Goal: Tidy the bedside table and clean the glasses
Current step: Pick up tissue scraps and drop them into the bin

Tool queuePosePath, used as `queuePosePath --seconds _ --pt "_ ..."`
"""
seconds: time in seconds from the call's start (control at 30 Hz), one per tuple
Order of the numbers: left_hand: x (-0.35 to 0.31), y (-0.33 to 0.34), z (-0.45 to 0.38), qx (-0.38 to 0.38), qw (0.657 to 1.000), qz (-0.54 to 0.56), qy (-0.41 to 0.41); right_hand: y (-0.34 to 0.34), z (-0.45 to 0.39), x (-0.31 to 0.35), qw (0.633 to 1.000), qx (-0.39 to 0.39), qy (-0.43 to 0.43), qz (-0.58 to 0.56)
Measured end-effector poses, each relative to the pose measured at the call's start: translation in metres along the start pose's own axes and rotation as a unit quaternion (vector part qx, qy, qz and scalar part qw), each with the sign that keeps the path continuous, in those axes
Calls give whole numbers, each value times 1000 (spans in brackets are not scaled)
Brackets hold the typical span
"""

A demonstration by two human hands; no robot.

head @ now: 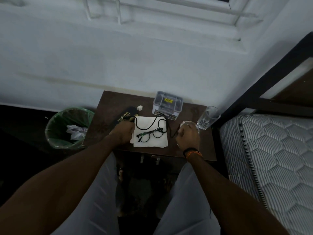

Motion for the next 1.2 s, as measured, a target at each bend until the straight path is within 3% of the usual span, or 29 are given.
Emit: queuePosePath --seconds 0.17,0.47,0.67,0.93,1.2 --pt "-15 -25 -2 -90 992 77 36 23 22 -19 984 146 69 72" --pt "-24 -38 -14 -122 983 139 10 41 30 -14 968 210 34 131" --pt "-18 -63 -40 -167 980 109 -9 43 21 7 965 212 -5 151" --pt "-11 -52 -102 -86 993 80 13 46 -7 81 966 231 -72 96" --pt "1 -20 -139 -40 999 -6 11 38 -55 113 989 133 -67 -26"
Point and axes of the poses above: each hand's wrist, its own z-axis away from the middle knuckle, its own y-axis out of the palm, x = y × z, the point moved 8 cm from there along -z, towards the middle knuckle, and after that the axes turned 6 degrees about z, right-handed, at the moved point
